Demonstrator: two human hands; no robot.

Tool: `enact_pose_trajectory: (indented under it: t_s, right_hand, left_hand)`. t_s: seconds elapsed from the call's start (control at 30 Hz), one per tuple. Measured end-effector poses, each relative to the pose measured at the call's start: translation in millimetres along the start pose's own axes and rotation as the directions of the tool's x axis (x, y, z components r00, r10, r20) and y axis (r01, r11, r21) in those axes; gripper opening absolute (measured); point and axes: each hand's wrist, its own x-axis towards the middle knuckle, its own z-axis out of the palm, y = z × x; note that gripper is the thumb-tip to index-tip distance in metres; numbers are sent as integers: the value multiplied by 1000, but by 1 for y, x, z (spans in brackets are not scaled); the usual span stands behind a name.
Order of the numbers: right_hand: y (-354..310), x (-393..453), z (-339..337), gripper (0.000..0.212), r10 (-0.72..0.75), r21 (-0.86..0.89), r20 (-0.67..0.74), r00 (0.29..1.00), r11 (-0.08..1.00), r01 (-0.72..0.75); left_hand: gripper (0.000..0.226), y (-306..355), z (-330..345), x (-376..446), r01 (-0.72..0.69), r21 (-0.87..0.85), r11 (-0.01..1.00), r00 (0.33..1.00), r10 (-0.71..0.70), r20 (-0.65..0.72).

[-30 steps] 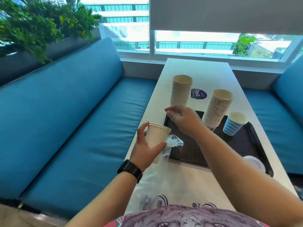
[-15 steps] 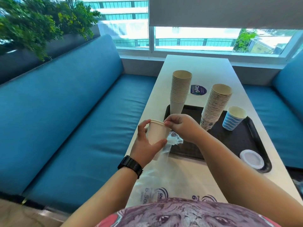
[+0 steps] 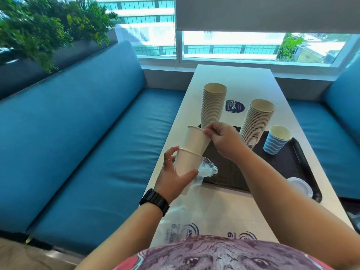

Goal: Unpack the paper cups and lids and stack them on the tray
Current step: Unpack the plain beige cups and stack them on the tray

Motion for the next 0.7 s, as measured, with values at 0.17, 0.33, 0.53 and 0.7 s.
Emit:
enact_pose_trajectory:
  t_s: [0.17, 0.33, 0.53, 0.7]
  right_hand:
    - [-10, 27, -17, 14, -76, -100, -111, 991, 993, 65]
    - [-33, 69, -46, 21, -177, -258, -195, 965, 958, 123]
    - [-57, 106, -73, 24, -294, -343, -281, 914, 920, 191]
    - [-58, 134, -92, 29, -355, -471, -303, 884, 863, 185]
  left_hand:
    - [79, -2, -1, 4, -25, -53, 998, 1000, 24, -15]
    - [80, -5, -2, 8, -27, -72, 997, 1000, 26, -18]
    - [82, -11, -3, 13, -8, -74, 997, 999, 6, -40]
    - [81, -15, -6, 15, 5, -68, 998, 999, -8, -34]
